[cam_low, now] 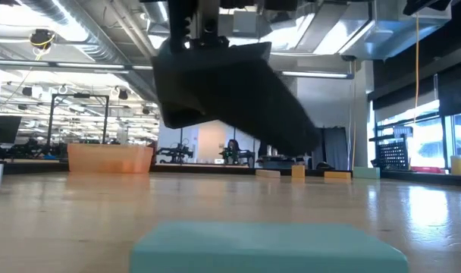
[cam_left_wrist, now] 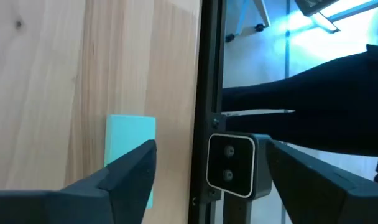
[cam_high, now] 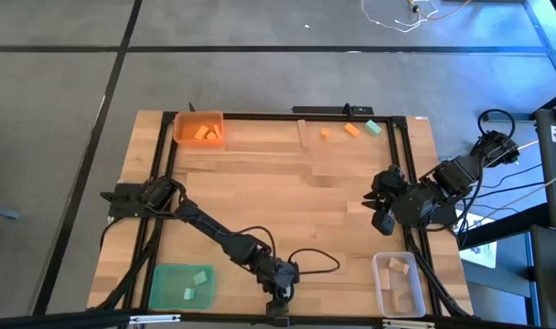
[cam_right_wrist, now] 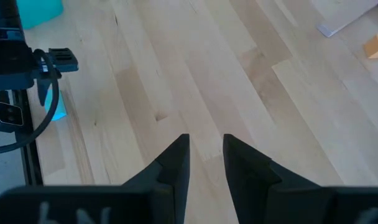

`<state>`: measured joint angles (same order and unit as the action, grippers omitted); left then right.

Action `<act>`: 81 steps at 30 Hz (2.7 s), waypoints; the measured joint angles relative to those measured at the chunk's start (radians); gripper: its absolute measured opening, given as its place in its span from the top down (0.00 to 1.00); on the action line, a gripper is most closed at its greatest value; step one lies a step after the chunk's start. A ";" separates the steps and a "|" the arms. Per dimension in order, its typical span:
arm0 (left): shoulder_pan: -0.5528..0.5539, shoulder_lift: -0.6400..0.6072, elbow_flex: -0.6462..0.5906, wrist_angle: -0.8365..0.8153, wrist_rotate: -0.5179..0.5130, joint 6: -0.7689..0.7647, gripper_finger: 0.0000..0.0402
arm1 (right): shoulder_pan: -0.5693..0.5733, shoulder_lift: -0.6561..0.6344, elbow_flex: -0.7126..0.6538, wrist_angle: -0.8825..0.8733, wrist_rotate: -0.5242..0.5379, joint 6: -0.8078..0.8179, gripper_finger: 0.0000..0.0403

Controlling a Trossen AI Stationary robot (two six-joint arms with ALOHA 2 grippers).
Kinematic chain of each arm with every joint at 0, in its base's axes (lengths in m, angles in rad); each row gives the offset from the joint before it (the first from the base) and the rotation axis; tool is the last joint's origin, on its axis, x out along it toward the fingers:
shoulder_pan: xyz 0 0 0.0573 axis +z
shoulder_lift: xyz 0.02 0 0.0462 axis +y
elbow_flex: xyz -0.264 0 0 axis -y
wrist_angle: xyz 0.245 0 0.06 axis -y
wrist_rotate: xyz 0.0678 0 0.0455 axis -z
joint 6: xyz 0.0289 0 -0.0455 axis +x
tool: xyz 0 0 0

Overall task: Sort & place blocks by color
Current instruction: Put the blue block into the blue bin

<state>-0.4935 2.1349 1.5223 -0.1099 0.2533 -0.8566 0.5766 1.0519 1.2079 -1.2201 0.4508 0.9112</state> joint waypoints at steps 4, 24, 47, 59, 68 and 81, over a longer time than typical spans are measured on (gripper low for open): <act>-0.011 0.000 0.000 -0.010 -0.055 0.004 0.26 | 0.000 0.000 0.000 0.000 0.000 0.000 0.76; -0.086 0.026 -0.001 -0.179 -0.392 0.083 0.27 | 0.000 0.000 0.000 0.000 0.000 0.000 0.76; -0.108 0.081 0.002 -0.167 -0.445 0.126 0.27 | 0.000 -0.001 0.000 0.006 0.000 0.000 0.76; -0.154 0.097 0.000 -0.166 -0.602 0.081 0.27 | 0.000 0.000 0.000 0.006 0.000 0.000 0.76; -0.154 0.097 0.001 -0.205 -0.614 0.119 0.32 | 0.000 0.000 0.000 0.007 0.000 0.000 0.76; -0.153 0.097 0.000 -0.221 -0.612 0.205 0.57 | 0.000 0.000 0.000 0.007 0.000 0.000 0.76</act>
<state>-0.6460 2.2318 1.5223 -0.3306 -0.3583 -0.6520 0.5764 1.0515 1.2083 -1.2129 0.4511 0.9113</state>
